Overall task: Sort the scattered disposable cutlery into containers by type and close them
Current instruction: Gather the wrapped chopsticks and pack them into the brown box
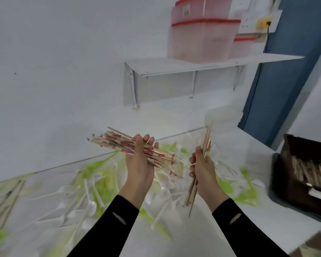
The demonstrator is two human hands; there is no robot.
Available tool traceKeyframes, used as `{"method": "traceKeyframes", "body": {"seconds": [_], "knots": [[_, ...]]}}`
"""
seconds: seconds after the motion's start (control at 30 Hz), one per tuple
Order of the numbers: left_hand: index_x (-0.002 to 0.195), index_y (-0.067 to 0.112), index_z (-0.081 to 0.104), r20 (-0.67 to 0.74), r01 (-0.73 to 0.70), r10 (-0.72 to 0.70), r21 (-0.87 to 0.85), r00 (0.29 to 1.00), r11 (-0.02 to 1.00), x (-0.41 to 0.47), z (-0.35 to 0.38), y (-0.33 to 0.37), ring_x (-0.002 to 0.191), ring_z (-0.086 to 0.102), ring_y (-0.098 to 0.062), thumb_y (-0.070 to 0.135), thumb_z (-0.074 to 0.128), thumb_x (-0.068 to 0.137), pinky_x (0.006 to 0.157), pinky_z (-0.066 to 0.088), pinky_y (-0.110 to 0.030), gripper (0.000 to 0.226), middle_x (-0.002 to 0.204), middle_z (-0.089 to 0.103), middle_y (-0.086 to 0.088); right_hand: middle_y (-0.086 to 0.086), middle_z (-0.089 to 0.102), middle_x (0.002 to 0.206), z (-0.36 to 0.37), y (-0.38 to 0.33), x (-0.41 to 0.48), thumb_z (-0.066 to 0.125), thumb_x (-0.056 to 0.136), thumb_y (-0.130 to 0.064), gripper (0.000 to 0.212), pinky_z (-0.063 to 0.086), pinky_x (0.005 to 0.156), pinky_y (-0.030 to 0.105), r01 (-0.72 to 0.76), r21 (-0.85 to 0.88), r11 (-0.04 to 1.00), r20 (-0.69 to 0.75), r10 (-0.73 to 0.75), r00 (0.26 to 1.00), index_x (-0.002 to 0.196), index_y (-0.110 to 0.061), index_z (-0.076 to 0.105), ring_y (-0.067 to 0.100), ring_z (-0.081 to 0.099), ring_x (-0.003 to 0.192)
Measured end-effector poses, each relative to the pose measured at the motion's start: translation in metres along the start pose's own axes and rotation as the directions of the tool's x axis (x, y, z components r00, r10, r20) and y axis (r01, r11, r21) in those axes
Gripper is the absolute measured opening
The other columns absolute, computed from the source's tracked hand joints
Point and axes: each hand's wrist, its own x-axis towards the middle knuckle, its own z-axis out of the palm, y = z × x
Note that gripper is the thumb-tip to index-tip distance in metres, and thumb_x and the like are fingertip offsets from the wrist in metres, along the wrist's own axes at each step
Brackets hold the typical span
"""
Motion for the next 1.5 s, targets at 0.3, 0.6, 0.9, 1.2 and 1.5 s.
{"method": "traceKeyframes", "body": {"seconds": [0.3, 0.6, 0.9, 1.2, 1.5], "knots": [[0.098, 0.011, 0.050, 0.085, 0.139, -0.148, 0.106, 0.985, 0.985, -0.038, 0.074, -0.138, 0.078, 0.066, -0.020, 0.008, 0.052, 0.099, 0.078, 0.056, -0.038, 0.004, 0.082, 0.063, -0.007, -0.002, 0.053, 0.070, -0.077, -0.053, 0.033, 0.053, 0.099, -0.040, 0.029, 0.048, 0.060, 0.028, 0.090, 0.188, 0.978, -0.021, -0.087, 0.996, 0.083, -0.015, 0.055, 0.013, 0.055, 0.062], [0.100, 0.014, 0.051, 0.193, 0.277, -0.289, 0.089, 0.938, 0.957, -0.030, 0.129, -0.222, 0.082, 0.068, -0.018, 0.013, 0.051, 0.101, 0.086, 0.056, -0.043, 0.001, 0.086, 0.065, -0.003, 0.000, 0.047, 0.061, -0.204, -0.133, 0.087, 0.044, 0.104, -0.035, 0.025, 0.038, 0.041, 0.022, 0.154, 0.135, 0.979, -0.096, -0.142, 0.985, 0.096, -0.013, 0.052, 0.013, 0.044, 0.042], [0.103, 0.014, 0.050, 0.223, 0.294, -0.331, 0.183, 0.917, 0.938, -0.045, 0.178, -0.297, 0.081, 0.064, -0.018, 0.009, 0.050, 0.101, 0.094, 0.050, -0.041, 0.005, 0.080, 0.065, -0.002, -0.002, 0.047, 0.062, -0.281, -0.214, 0.101, 0.046, 0.103, -0.030, 0.020, 0.037, 0.040, 0.021, 0.325, 0.289, 0.900, -0.135, -0.298, 0.945, 0.116, -0.016, 0.051, 0.012, 0.043, 0.046], [0.118, 0.015, 0.050, 0.197, 0.555, -0.607, 0.263, 0.770, 0.789, -0.061, 0.201, -0.380, 0.099, 0.061, -0.031, 0.022, 0.056, 0.099, 0.082, 0.055, -0.046, 0.021, 0.107, 0.060, -0.013, -0.003, 0.046, 0.059, -0.311, -0.230, 0.115, 0.044, 0.104, -0.031, 0.017, 0.035, 0.039, 0.021, 0.511, 0.295, 0.807, -0.306, -0.427, 0.851, 0.108, -0.016, 0.050, 0.012, 0.041, 0.041], [0.104, 0.019, 0.063, 0.171, 0.794, -0.841, 0.279, 0.513, 0.540, -0.055, 0.213, -0.422, 0.093, 0.065, -0.023, 0.022, 0.056, 0.099, 0.097, 0.050, -0.052, 0.009, 0.080, 0.070, -0.002, 0.010, 0.052, 0.071, -0.356, -0.155, 0.146, 0.051, 0.099, -0.043, 0.035, 0.054, 0.056, 0.032, 0.393, 0.021, 0.919, -0.251, -0.376, 0.892, 0.105, -0.009, 0.050, 0.021, 0.055, 0.059]]}}
